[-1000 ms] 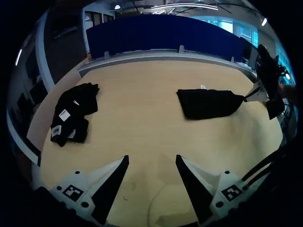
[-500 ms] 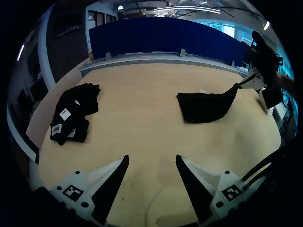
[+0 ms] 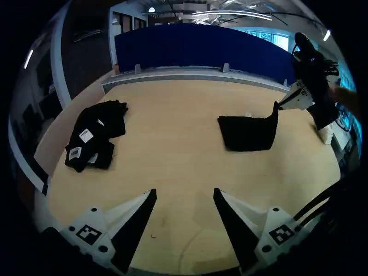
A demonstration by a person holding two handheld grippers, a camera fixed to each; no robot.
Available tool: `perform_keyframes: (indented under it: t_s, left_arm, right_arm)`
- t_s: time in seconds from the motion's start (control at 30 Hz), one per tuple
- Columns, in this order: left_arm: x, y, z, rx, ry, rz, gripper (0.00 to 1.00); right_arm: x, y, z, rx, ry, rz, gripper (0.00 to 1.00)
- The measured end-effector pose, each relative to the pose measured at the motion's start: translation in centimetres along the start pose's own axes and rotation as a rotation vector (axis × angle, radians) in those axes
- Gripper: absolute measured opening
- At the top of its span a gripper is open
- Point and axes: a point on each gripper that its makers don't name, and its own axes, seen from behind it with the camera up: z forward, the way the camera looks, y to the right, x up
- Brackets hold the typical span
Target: Fold towel
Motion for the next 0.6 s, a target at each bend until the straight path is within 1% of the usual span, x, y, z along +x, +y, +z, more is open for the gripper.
perform_keyframes:
  t_s: [0.07, 0.17, 0.27, 0.37, 0.47, 0.5, 0.6]
  left_arm:
    - [-0.2, -0.2, -0.2, 0.009, 0.000, -0.002, 0.92]
    - [-0.5, -0.4, -0.6, 0.018, 0.002, -0.010, 0.92]
    - [-0.9, -0.6, -0.7, 0.032, 0.003, -0.022, 0.92]
    - [-1.4, -0.6, -0.8, 0.044, 0.002, -0.034, 0.92]
    - [-1.8, -0.4, -0.8, 0.048, 0.002, -0.043, 0.92]
    - [-1.9, -0.2, -0.8, 0.048, 0.002, -0.046, 0.92]
    - [-2.0, 0.1, -0.8, 0.045, 0.002, -0.054, 0.92]
  right_arm:
    - [1.0, -0.8, 1.1, 0.020, -0.004, -0.029, 0.03]
    - [2.5, -2.5, 3.1, 0.060, -0.010, -0.069, 0.03]
    - [3.7, -4.4, 5.7, 0.110, -0.020, -0.091, 0.03]
    - [4.6, -6.5, 8.6, 0.158, -0.025, -0.090, 0.03]
    - [4.9, -8.5, 11.1, 0.200, -0.035, -0.072, 0.03]
    - [4.8, -9.0, 11.8, 0.211, -0.039, -0.064, 0.03]
    - [4.5, -10.0, 13.0, 0.229, -0.050, -0.047, 0.03]
